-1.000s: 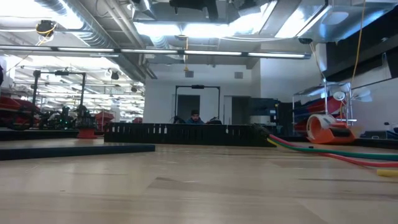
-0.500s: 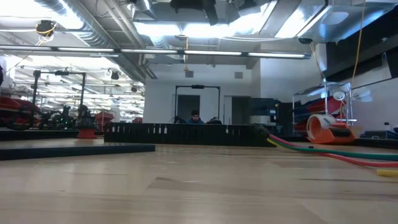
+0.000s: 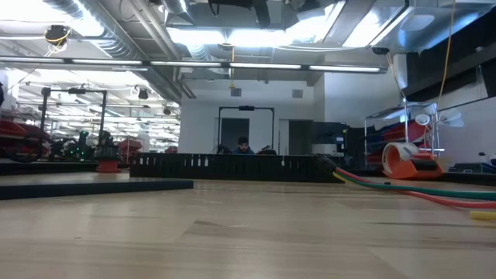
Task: Ziptie cables
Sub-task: Prepare the black zip tie
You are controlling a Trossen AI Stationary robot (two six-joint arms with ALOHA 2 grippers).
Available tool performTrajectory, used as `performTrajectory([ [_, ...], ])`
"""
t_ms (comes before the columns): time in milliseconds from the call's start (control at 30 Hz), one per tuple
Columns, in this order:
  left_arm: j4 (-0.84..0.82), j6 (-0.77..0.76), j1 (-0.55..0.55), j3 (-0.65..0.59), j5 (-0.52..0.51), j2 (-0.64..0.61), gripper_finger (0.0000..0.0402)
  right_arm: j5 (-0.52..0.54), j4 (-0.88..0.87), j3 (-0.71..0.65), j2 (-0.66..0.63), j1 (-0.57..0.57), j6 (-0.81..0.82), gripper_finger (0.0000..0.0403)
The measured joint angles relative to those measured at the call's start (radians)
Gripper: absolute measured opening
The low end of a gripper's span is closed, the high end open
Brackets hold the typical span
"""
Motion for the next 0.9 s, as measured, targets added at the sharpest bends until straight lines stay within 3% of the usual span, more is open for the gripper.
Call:
performTrajectory([
  [467,-0.023,0.04,0.006,0.0,0.009,0.001,0.0001,0.019,-0.051,0.0,0.0,0.024,-0.003,0.0001],
  [567,-0.018,0.107,-0.007,0.0,0.009,0.001,0.0001,0.022,-0.042,0.0,0.0,0.005,0.138,0.0001],
  [667,-0.02,0.181,-0.025,0.0,0.012,0.001,0.0001,0.016,-0.073,0.0,0.0,-0.017,0.384,0.0001],
  [900,-0.109,0.286,-0.029,0.0,0.011,-0.001,0.0001,-0.216,-0.195,-0.011,0.022,-0.059,0.86,0.0001],
])
